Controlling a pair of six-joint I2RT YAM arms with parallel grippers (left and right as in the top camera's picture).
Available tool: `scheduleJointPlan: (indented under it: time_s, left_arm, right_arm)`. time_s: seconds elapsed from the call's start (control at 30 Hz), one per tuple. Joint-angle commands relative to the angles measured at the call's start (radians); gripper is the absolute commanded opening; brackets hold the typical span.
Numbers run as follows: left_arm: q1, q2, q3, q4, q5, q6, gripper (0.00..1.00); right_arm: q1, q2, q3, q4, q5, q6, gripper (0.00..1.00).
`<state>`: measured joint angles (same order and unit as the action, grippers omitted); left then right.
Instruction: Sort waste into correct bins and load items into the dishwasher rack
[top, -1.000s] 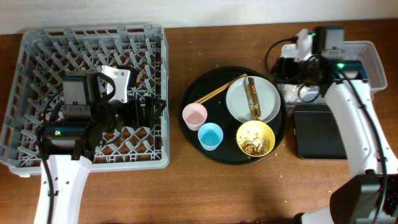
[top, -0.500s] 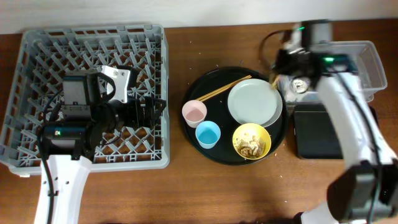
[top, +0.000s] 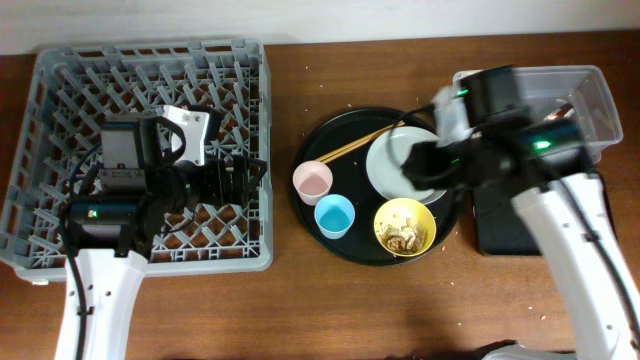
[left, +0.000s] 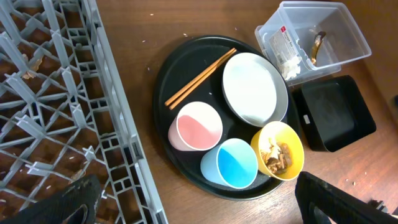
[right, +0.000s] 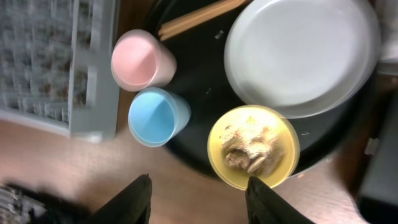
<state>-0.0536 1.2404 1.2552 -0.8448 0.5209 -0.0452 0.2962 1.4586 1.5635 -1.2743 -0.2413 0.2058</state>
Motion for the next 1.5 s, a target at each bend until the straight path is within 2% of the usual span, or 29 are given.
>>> scheduleJointPlan:
  time_s: [0.0,0.07,0.13,0.23,0.3,0.33,0.37,0.43,0.47,0.53,0.57,0.6,0.67,0.73,0.8,0.87,0.9,0.93,0.97,1.0,1.07,1.13,1.17,1.2,1.3,1.33,1.37,1.4,1.47]
  left_arm:
    - [0.002,0.002,0.015,0.002,0.010,0.005,0.99]
    - [0.002,0.002,0.015,-0.002,0.012,0.005,0.99]
    - [0.002,0.002,0.016,-0.032,0.022,0.005,0.99]
    - [0.002,0.002,0.016,-0.090,0.023,0.003,0.99]
    - [0.003,0.002,0.016,-0.077,0.027,-0.090,0.99]
    - [0.003,0.002,0.016,-0.069,0.057,-0.098,0.99]
    - [0.004,0.002,0.016,-0.053,0.127,-0.100,0.99]
    - [0.038,0.002,0.016,-0.010,0.273,-0.164,0.99]
    - [0.080,0.002,0.016,0.045,0.425,-0.169,0.99]
    - [0.148,0.003,0.016,0.095,0.578,-0.209,0.99]
    - [0.167,0.008,0.016,0.105,0.694,-0.209,0.99]
    - [0.169,0.012,0.016,0.112,0.798,-0.208,0.98]
    - [0.168,0.013,0.016,0.142,0.949,-0.208,0.98]
    - [0.167,0.012,0.016,0.157,1.046,-0.208,0.98]
    - [0.126,0.012,0.016,0.157,1.050,-0.181,0.94]
    - [0.090,0.012,0.016,0.157,1.027,-0.181,0.93]
    - [0.070,0.012,0.016,0.157,1.028,-0.181,0.89]
    - [0.045,0.012,0.016,0.157,1.027,-0.181,0.69]
    - [0.035,0.012,0.016,0.157,1.027,-0.181,0.55]
    - [0.035,0.012,0.016,0.157,1.027,-0.182,0.54]
    - [0.035,0.012,0.016,0.156,1.032,-0.183,0.65]
    - [0.035,0.012,0.016,0.156,1.032,-0.187,0.85]
    - [0.035,0.012,0.016,0.156,1.032,-0.187,0.85]
    - [0.035,0.012,0.016,0.156,1.032,-0.186,0.80]
    - [0.035,0.012,0.016,0.156,1.022,-0.186,0.55]
    - [0.035,0.012,0.016,0.156,0.990,-0.186,0.55]
    - [0.035,0.012,0.016,0.156,0.936,-0.186,0.55]
    - [0.035,0.012,0.016,0.151,0.820,-0.186,0.56]
    - [0.070,0.006,0.016,0.042,0.470,-0.179,0.56]
  right_arm:
    - [0.151,0.008,-0.121,0.059,0.031,-0.016,0.51]
    - [0.230,0.010,-0.222,0.185,0.032,-0.049,0.51]
    - [0.266,0.020,-0.420,0.480,0.114,0.053,0.51]
    - [0.253,0.118,-0.525,0.663,0.139,0.088,0.41]
    - [0.253,0.169,-0.525,0.673,0.112,0.089,0.27]
    - [0.253,0.169,-0.523,0.672,0.110,0.091,0.12]
    - [0.251,0.145,-0.495,0.610,0.111,0.091,0.04]
    - [0.251,0.081,-0.415,0.465,0.111,0.077,0.04]
    - [0.251,0.022,-0.318,0.335,0.111,0.037,0.04]
    - [0.188,-0.089,-0.137,0.223,0.039,0.024,0.04]
    - [0.132,-0.118,-0.094,0.245,-0.108,-0.045,0.04]
    - [0.056,-0.135,-0.069,0.301,-0.393,-0.151,0.04]
    - [-0.023,-0.098,-0.070,0.446,-0.886,-0.211,0.04]
    - [-0.002,-0.042,-0.070,0.542,-0.986,-0.187,0.04]
    - [0.061,0.021,-0.070,0.657,-1.075,-0.165,0.04]
    - [0.101,0.026,-0.070,0.729,-1.086,-0.164,0.04]
    - [0.105,0.027,-0.070,0.752,-1.056,-0.158,0.04]
    - [0.105,0.027,-0.070,0.756,-0.990,-0.118,0.04]
    - [0.105,0.027,-0.070,0.756,-0.960,-0.115,0.04]
    - [0.105,0.027,-0.070,0.757,-0.937,-0.115,0.04]
    - [0.105,0.027,-0.070,0.761,-0.887,-0.111,0.04]
    - [0.105,0.027,-0.070,0.776,-0.887,-0.108,0.04]
    - [0.105,0.027,-0.070,0.787,-0.887,-0.089,0.04]
    - [0.105,0.027,-0.070,0.808,-0.887,-0.072,0.04]
    - [0.105,0.027,-0.070,0.814,-0.887,-0.068,0.04]
    - [0.105,0.027,-0.070,0.803,-0.887,-0.066,0.10]
    - [0.105,0.027,-0.070,0.792,-0.887,-0.066,0.43]
    - [0.093,0.019,-0.070,0.792,-0.853,-0.070,0.59]
    - [-0.032,-0.031,-0.070,0.686,-0.673,-0.065,0.66]
